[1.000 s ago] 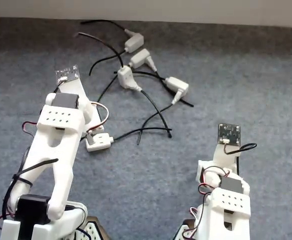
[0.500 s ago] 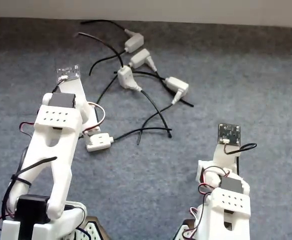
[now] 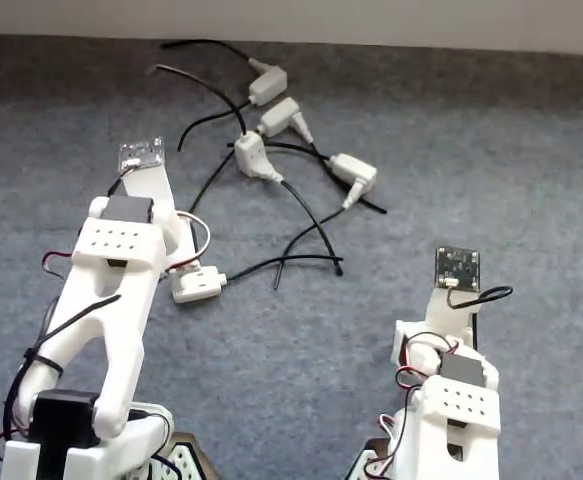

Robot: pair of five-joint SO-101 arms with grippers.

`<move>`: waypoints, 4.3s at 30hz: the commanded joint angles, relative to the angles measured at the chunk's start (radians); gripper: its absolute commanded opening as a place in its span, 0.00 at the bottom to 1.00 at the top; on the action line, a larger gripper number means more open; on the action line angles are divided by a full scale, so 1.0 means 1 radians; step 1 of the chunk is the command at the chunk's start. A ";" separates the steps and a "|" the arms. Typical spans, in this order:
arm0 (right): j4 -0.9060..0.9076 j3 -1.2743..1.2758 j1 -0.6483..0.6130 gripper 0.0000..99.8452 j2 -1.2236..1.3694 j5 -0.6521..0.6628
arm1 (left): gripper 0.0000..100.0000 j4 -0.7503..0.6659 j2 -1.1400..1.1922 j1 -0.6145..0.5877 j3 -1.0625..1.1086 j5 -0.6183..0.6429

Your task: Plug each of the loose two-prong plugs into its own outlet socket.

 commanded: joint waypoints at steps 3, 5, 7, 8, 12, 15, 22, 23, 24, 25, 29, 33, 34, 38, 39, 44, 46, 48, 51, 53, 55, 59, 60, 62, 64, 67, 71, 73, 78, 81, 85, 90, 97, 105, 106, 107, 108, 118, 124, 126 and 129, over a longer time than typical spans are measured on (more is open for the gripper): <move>-0.018 -0.002 -0.012 0.01 -0.010 -0.012 | 0.01 -0.025 -0.004 -0.010 -0.004 -0.011; -0.018 -0.002 -0.010 0.01 -0.010 -0.012 | 0.01 -0.026 -0.004 -0.008 -0.002 -0.011; -0.018 -0.002 -0.010 0.01 -0.010 -0.012 | 0.01 -0.026 -0.004 -0.008 -0.002 -0.011; -0.018 -0.002 -0.010 0.01 -0.010 -0.012 | 0.01 -0.023 -0.004 -0.008 -0.002 -0.011; -0.016 -0.002 -0.010 0.01 -0.010 -0.012 | 0.01 -0.026 -0.002 -0.008 0.016 -0.011; -0.016 -0.002 -0.010 0.01 -0.010 -0.012 | 0.01 -0.028 -0.002 -0.007 0.041 -0.011; -0.016 -0.002 -0.010 0.01 -0.010 -0.012 | 0.01 -0.020 -0.004 -0.005 0.045 -0.038; -0.016 -0.002 -0.010 0.01 -0.010 -0.012 | 0.01 -0.020 -0.002 -0.005 0.047 -0.043; -0.016 -0.002 -0.010 0.01 -0.010 -0.012 | 0.01 -0.020 -0.002 -0.007 0.047 -0.044; -0.016 -0.002 -0.010 0.01 -0.010 -0.012 | 0.01 -0.020 -0.002 -0.008 0.047 -0.044; -0.016 -0.002 -0.010 0.01 -0.008 -0.012 | 0.01 -0.021 -0.002 -0.008 0.059 -0.044; -0.016 -0.002 -0.010 0.01 -0.007 -0.012 | 0.01 -0.028 -0.002 -0.008 0.101 -0.046; -0.016 -0.002 -0.010 0.01 -0.007 -0.012 | 0.01 -0.028 -0.002 -0.008 0.107 -0.046; -0.016 -0.002 -0.010 0.01 -0.007 -0.012 | 0.01 -0.023 -0.002 -0.008 0.113 -0.054; -0.016 -0.002 -0.010 0.01 -0.005 -0.012 | 0.01 -0.021 -0.002 -0.008 0.113 -0.069; -0.016 -0.002 -0.010 0.01 -0.005 -0.012 | 0.01 -0.028 -0.002 -0.008 0.143 -0.089; -0.015 -0.002 -0.010 0.01 -0.005 -0.012 | 0.01 -0.046 -0.001 -0.008 0.154 -0.089; -0.015 -0.002 -0.010 0.01 -0.005 -0.012 | 0.01 -0.081 -0.001 -0.008 0.170 -0.092; -0.015 -0.002 -0.010 0.01 -0.005 -0.012 | 0.01 -0.118 0.016 -0.008 0.193 -0.132; -0.015 -0.002 -0.010 0.01 -0.005 -0.012 | 0.01 -0.127 0.059 -0.010 0.189 -0.138; -0.015 -0.002 -0.010 0.01 -0.005 -0.012 | 0.01 -0.132 0.108 -0.010 0.165 -0.138; -0.015 -0.002 -0.010 0.01 -0.005 -0.012 | 0.01 -0.127 0.179 -0.015 0.096 -0.140; -0.015 -0.002 -0.010 0.01 -0.005 -0.012 | 0.01 -0.118 0.183 -0.024 0.084 -0.149; -0.015 -0.002 -0.010 0.01 -0.005 -0.012 | 0.02 -0.078 0.183 -0.039 0.048 -0.180; -0.015 -0.002 -0.010 0.01 -0.005 -0.012 | 0.05 -0.014 0.183 -0.070 -0.013 -0.193; -0.015 -0.002 -0.012 0.01 -0.005 -0.012 | 0.10 0.095 0.183 -0.134 -0.139 -0.193; -0.015 -0.002 -0.012 0.01 -0.007 -0.012 | 0.12 0.258 0.183 -0.194 -0.337 -0.195; -0.015 -0.002 -0.012 0.01 -0.008 -0.012 | 0.12 0.350 0.183 -0.200 -0.441 -0.196; -0.012 -0.005 -0.012 0.01 -0.008 -0.012 | 0.12 0.523 0.183 -0.202 -0.677 -0.242; 0.019 -0.013 -0.015 0.03 -0.005 -0.008 | 0.12 0.540 0.183 -0.265 -0.751 -0.264; 0.021 -0.016 -0.082 0.11 -0.004 -0.006 | 0.18 0.535 0.191 -0.418 -0.791 -0.270; 0.085 -0.139 -0.203 0.14 -0.002 -0.006 | 0.24 0.485 0.194 -0.622 -0.771 -0.377; 0.318 -0.492 -0.461 0.20 -0.001 -0.003 | 0.24 0.301 0.196 -0.835 -0.587 -0.446; 0.395 -0.688 -0.773 0.24 0.130 0.103 | 0.24 0.089 0.196 -0.960 -0.308 -0.450; 0.397 -0.714 -0.799 0.24 0.188 0.115 | 0.24 0.069 0.196 -0.967 -0.277 -0.450; 0.397 -0.742 -0.820 0.24 0.251 0.135 | 0.24 0.054 0.196 -0.975 -0.251 -0.450; 0.398 -0.771 -0.843 0.24 0.318 0.163 | 0.24 0.041 0.196 -0.978 -0.232 -0.450; 0.461 -1.073 -1.076 0.24 0.739 0.416 | 0.24 0.015 0.196 -1.046 -0.140 -0.451; 0.460 -1.253 -1.090 0.24 0.984 0.491 | 0.24 0.015 0.196 -1.055 -0.116 -0.451; 0.460 -1.320 -1.090 0.24 1.067 0.525 | 0.24 0.014 0.196 -1.055 -0.107 -0.451; 0.460 -1.425 -1.093 0.24 1.181 0.563 | 0.24 0.014 0.196 -1.055 -0.105 -0.451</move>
